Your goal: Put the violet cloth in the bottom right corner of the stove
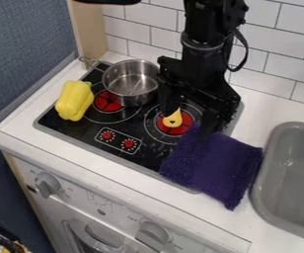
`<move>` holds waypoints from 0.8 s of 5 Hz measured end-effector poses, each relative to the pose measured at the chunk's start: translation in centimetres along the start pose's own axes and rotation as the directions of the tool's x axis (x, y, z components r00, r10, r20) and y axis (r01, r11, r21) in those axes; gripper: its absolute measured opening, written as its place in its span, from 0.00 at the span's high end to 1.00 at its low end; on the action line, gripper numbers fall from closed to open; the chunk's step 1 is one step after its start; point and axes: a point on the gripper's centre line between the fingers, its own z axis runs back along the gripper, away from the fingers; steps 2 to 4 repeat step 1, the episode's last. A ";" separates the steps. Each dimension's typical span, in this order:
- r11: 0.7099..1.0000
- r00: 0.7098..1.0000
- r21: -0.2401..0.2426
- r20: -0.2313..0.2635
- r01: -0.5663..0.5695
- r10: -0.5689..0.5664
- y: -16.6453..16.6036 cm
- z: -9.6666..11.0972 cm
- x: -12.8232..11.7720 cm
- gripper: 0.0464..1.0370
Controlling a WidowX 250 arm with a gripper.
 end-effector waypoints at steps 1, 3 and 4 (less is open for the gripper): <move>1.000 1.000 -0.024 0.007 -0.011 0.011 0.3 -0.4 -0.1 0.04; 1.000 1.000 -0.024 0.007 -0.011 0.011 0.3 -0.4 -0.1 0.04; 1.000 1.000 -0.024 0.007 -0.011 0.011 0.3 -0.4 -0.1 0.04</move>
